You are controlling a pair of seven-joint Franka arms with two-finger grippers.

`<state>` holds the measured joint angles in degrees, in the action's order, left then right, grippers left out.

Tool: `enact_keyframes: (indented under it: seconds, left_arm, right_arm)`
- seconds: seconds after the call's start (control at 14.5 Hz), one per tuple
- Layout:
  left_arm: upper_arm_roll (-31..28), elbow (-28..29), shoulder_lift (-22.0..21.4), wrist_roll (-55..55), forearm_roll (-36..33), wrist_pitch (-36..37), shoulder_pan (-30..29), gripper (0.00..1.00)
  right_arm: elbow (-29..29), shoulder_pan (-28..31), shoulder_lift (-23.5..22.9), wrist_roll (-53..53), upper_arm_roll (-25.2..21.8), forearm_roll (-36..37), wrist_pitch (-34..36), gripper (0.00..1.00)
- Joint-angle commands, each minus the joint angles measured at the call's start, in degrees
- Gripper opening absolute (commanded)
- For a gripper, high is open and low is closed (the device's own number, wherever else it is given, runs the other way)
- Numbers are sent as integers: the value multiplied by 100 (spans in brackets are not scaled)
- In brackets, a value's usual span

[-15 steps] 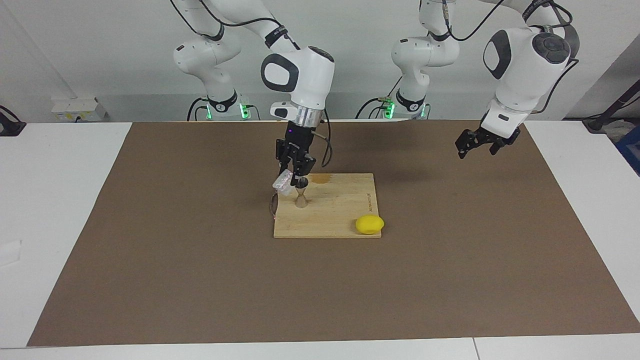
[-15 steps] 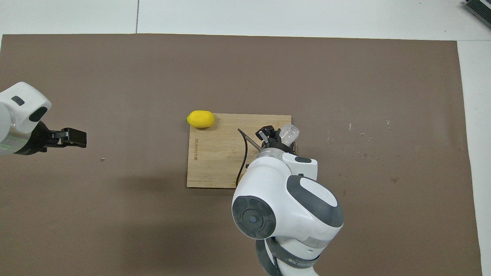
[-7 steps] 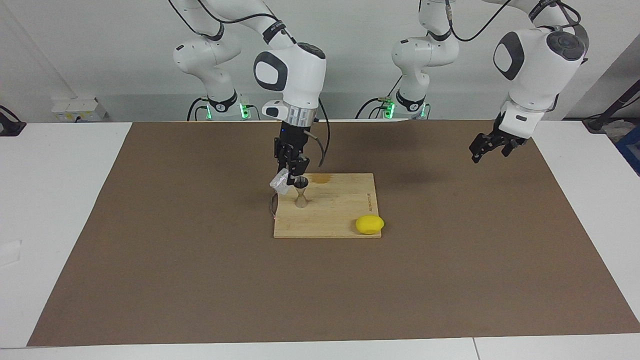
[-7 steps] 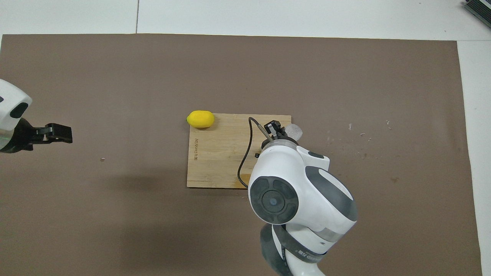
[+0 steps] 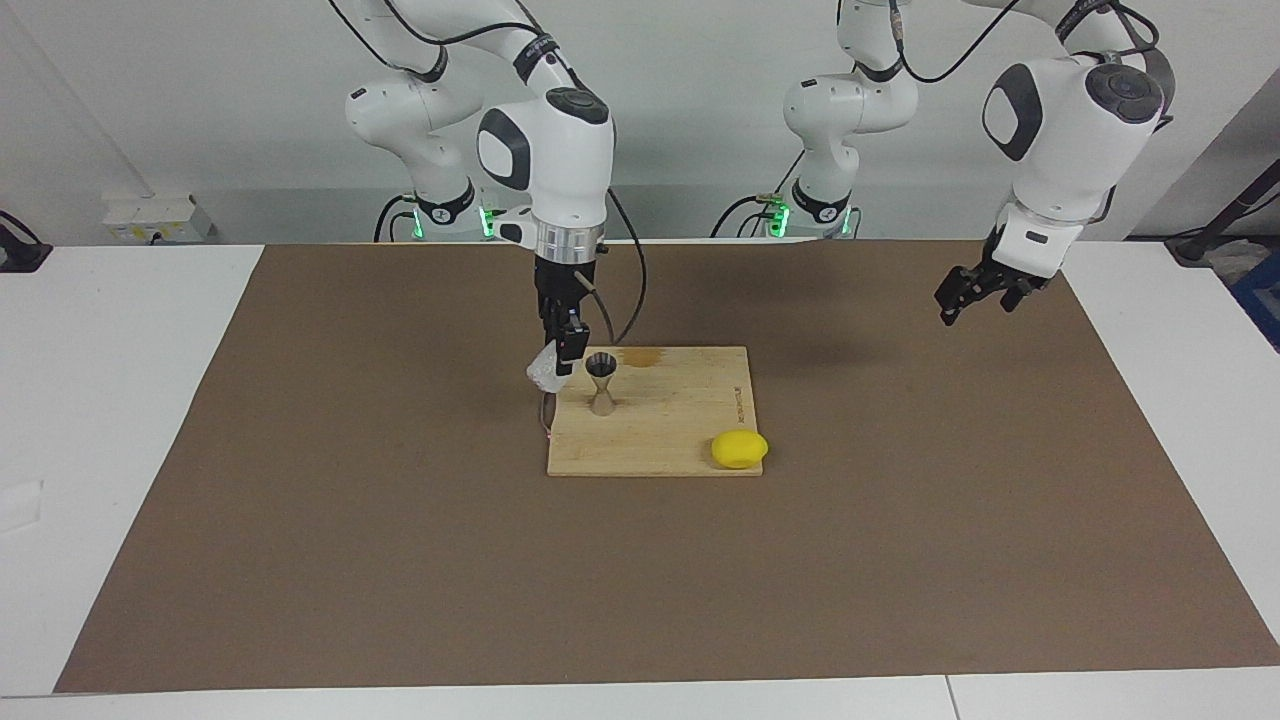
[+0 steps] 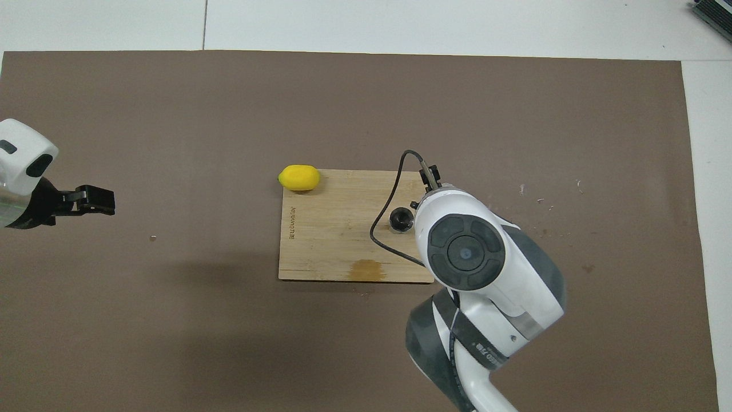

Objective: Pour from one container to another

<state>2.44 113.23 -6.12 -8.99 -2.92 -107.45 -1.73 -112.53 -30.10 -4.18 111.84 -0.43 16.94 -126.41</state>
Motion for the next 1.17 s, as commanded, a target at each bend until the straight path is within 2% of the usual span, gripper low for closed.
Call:
enact_keyframes:
  seconds: [0.0,0.28,0.48,0.69,0.9,1.1]
  left_arm:
    - [-42,-2,-73,-94,-112,57,-2,100]
    - [-24,-29,-56,-24,-68,75,-100,100]
    - [-24,-29,-21,-32,-33,83,-38,100]
    - [-24,-450,234,2,-59,442,-29,100]
    - [-15,-485,225,459,-42,575,-29,100]
    - [-6,-1379,532,451,-33,1469,242,100]
  right_arm:
    - [-49,249,66,49,43,-576,-85,24]
    - [-225,750,75,-512,52,-1612,-50,26]
    - [-436,1242,40,-1644,43,-2806,-76,26]
    - [-629,1813,-118,-2769,43,-3801,-68,26]
    - [-647,2332,-451,-3640,43,-4602,-6,25]
    - [-638,2676,-663,-4441,34,-5199,126,21]
